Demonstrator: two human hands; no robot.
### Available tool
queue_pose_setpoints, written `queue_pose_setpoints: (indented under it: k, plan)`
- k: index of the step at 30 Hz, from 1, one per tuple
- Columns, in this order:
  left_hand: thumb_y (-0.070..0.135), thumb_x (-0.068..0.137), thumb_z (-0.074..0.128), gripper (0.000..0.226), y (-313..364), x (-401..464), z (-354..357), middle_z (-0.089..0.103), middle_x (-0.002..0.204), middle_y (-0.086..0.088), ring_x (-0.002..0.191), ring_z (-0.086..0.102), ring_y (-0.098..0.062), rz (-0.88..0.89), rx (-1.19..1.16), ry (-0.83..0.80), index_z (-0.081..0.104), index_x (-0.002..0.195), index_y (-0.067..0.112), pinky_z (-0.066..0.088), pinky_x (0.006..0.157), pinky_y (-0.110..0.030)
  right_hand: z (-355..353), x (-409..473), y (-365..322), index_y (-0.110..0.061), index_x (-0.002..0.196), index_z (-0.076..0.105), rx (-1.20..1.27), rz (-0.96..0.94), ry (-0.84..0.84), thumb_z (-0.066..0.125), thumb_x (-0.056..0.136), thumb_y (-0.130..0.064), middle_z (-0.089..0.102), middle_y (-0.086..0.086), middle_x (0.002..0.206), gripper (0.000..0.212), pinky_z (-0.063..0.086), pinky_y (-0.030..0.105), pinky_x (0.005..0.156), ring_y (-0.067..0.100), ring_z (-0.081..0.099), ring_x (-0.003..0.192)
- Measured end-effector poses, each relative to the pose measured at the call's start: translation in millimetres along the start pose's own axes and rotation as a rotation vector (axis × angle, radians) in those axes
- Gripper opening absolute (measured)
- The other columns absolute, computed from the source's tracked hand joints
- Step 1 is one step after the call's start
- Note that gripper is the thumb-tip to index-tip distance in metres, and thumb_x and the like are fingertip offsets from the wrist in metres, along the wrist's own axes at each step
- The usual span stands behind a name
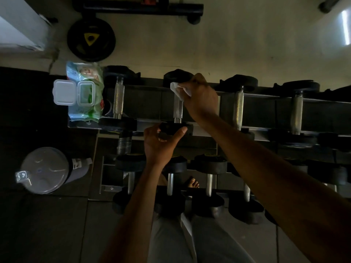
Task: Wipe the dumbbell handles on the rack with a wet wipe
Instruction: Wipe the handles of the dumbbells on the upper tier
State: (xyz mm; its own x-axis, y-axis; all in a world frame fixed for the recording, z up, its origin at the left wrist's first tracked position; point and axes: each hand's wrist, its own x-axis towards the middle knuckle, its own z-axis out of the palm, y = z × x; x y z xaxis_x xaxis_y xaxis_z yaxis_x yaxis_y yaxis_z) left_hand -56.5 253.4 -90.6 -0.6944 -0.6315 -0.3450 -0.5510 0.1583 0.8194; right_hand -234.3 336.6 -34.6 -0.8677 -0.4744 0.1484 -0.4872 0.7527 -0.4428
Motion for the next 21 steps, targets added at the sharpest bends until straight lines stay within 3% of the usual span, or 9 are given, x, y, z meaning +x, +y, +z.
queue_pose_setpoints:
  k: [4, 8, 12, 17, 21]
  plan:
    - [0.099, 0.058, 0.073, 0.082, 1.9, 0.5, -2.9, 0.066, 0.126, 0.006, 0.115, 0.065, -0.009, -0.036, 0.018, 0.009, 0.07, 0.11, 0.037, 0.062, 0.083, -0.029, -1.9, -2.8, 0.0, -0.031, 0.117, 0.072, -0.024, -0.018, -0.015, 0.065, 0.098, -0.038, 0.064, 0.0, 0.122, 0.021, 0.048, 0.018, 0.072, 0.01, 0.066, 0.092]
    - [0.096, 0.058, 0.076, 0.084, 5.0, -4.3, -4.1, 0.063, 0.13, 0.005, 0.118, 0.062, -0.009, -0.048, -0.017, 0.007, 0.069, 0.115, 0.035, 0.063, 0.085, -0.033, -1.3, -6.3, 1.6, -0.029, 0.123, 0.069, -0.013, -0.079, -0.068, 0.063, 0.1, -0.031, 0.071, 0.0, 0.12, 0.024, 0.055, 0.025, 0.081, 0.013, 0.069, 0.1]
    - [0.092, 0.059, 0.078, 0.084, 9.0, -5.9, -5.8, 0.059, 0.133, 0.006, 0.119, 0.058, -0.008, -0.061, -0.02, -0.006, 0.069, 0.117, 0.033, 0.054, 0.079, -0.023, -3.4, -15.2, 3.3, -0.034, 0.121, 0.07, 0.055, -0.083, -0.171, 0.063, 0.099, -0.038, 0.069, -0.005, 0.116, 0.023, 0.058, 0.03, 0.083, 0.008, 0.066, 0.097]
    - [0.099, 0.055, 0.075, 0.091, 7.0, -2.2, -9.0, 0.061, 0.134, 0.005, 0.115, 0.065, -0.012, -0.103, -0.027, -0.044, 0.067, 0.122, 0.037, 0.062, 0.085, -0.034, -12.1, -43.3, 10.5, -0.032, 0.117, 0.073, 0.131, -0.08, -0.37, 0.066, 0.097, -0.042, 0.071, -0.008, 0.119, 0.023, 0.056, 0.028, 0.087, 0.004, 0.064, 0.101]
    - [0.103, 0.053, 0.069, 0.096, 5.4, -1.6, -12.2, 0.064, 0.133, 0.005, 0.12, 0.062, -0.009, -0.089, -0.03, -0.086, 0.068, 0.123, 0.037, 0.055, 0.086, -0.025, -18.4, -43.2, 15.8, -0.031, 0.118, 0.072, 0.17, 0.011, -0.473, 0.068, 0.096, -0.042, 0.071, -0.009, 0.119, 0.026, 0.051, 0.029, 0.087, 0.005, 0.061, 0.104]
